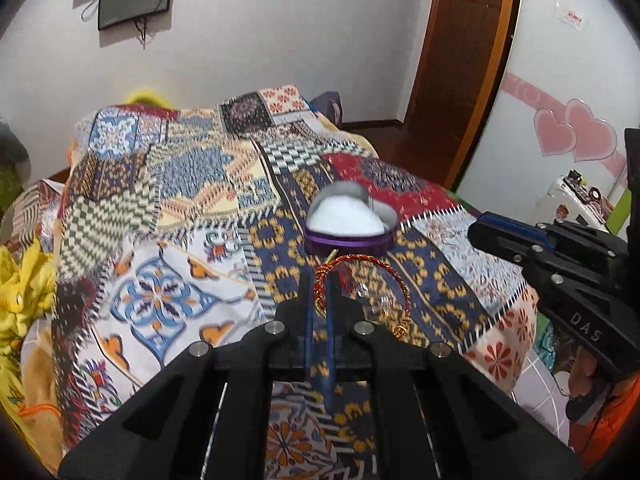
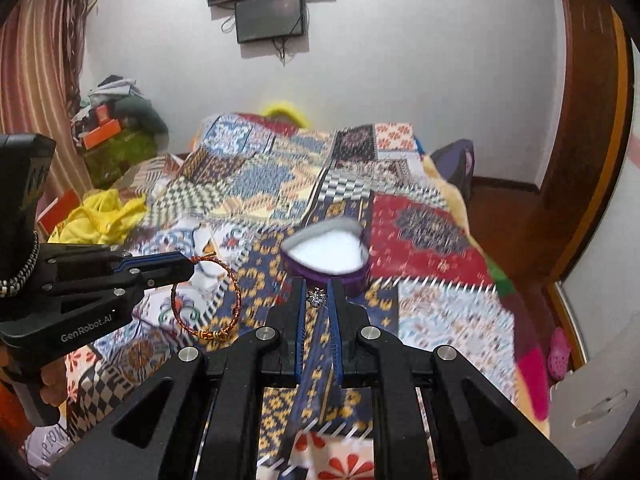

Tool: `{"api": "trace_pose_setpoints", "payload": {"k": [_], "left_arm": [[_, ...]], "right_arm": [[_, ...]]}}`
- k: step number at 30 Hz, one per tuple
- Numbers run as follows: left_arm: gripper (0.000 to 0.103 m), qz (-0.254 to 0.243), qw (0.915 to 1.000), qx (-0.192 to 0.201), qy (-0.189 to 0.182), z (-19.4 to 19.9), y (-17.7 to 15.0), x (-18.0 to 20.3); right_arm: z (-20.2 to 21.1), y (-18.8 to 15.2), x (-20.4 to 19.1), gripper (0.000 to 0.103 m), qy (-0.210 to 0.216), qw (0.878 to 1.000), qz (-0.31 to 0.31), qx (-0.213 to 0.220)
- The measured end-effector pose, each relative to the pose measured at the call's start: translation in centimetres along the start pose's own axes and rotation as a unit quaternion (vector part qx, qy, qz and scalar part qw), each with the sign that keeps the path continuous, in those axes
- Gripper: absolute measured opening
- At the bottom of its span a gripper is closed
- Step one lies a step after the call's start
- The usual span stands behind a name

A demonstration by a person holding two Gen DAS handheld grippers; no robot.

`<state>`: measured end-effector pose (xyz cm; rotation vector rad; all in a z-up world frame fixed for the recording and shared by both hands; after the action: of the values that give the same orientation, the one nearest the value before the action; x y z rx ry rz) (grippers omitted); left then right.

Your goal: Organize jewelry

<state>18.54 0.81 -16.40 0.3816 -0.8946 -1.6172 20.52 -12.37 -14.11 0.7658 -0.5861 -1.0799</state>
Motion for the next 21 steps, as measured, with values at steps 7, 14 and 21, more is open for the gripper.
{"api": "trace_pose_setpoints", "payload": {"k": [7,14,21], "left_arm": [[0.004,-0.008,0.9999,0.01,0.004,-1.1,2.5,-0.3],[0.004,-0.01,0.9998,0.015,0.001,-3.2,4.7,-0.5],[0.004,-0.017,0.9998,0.003,0.005,-5.8,6.1,-1.0]], "right_arm": [[-0.6,2.1,0.8,0.01,-0.011,1.0,-0.006,0.019],[-1.9,3.5,1.0,0.01,-0.012,1.0,-0.002,0.028],[-3.9,4.2,1.2,0.01,-0.004,1.0,-0.001,0.024]]}}
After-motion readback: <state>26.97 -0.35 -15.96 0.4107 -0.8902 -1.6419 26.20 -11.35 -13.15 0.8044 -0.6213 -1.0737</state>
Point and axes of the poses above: each gripper's, at about its wrist camera, not at the fingertips, and z roughly against the way its jaws point, x to its right, y to its top, the point moved 4 cm from there along -z, roughly the way its jaws point, and after that the axes turned 10 degrees about -y, right-handed, at the moved point
